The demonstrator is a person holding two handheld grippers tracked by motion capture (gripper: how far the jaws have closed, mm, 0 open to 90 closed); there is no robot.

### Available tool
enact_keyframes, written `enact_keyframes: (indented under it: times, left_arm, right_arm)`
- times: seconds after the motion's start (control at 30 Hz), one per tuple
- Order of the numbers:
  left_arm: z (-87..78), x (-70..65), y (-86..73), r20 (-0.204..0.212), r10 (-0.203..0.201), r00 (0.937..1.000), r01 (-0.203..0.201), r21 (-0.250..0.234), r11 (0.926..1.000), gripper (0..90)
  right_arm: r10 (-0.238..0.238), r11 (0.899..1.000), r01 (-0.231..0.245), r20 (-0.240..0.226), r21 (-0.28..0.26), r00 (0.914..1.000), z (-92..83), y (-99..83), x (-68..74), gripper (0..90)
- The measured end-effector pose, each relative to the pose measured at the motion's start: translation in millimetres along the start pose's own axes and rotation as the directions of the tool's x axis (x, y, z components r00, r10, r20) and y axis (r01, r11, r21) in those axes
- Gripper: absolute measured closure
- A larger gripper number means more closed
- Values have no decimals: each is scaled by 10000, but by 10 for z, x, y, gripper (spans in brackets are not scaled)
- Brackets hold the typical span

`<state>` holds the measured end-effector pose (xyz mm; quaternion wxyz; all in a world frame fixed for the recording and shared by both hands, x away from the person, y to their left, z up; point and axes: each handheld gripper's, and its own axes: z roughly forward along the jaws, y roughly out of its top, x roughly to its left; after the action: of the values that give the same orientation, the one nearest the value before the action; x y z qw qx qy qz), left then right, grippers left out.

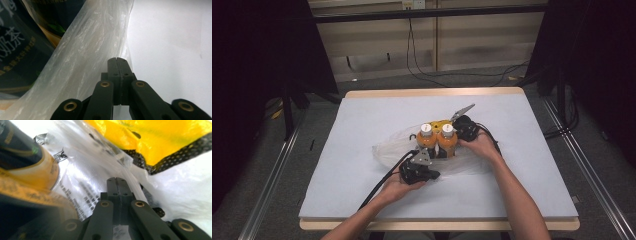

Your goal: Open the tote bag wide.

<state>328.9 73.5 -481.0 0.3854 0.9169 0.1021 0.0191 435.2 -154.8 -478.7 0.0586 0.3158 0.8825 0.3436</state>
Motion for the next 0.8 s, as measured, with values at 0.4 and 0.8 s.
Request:
enact_keyframes:
  times: [0.4,0.8]
  left_arm:
    - [-154,47,183,-665,-545,9963,420,-1772,9833,900]
    - [-103,36,229,-2333,20,9724,-311,-1213,9921,900]
  right_arm:
    - [46,10000,-46,-18,-8,10000,8,6,-20,900]
    - [-57,10000,57,21,9,10000,12,16,-16,900]
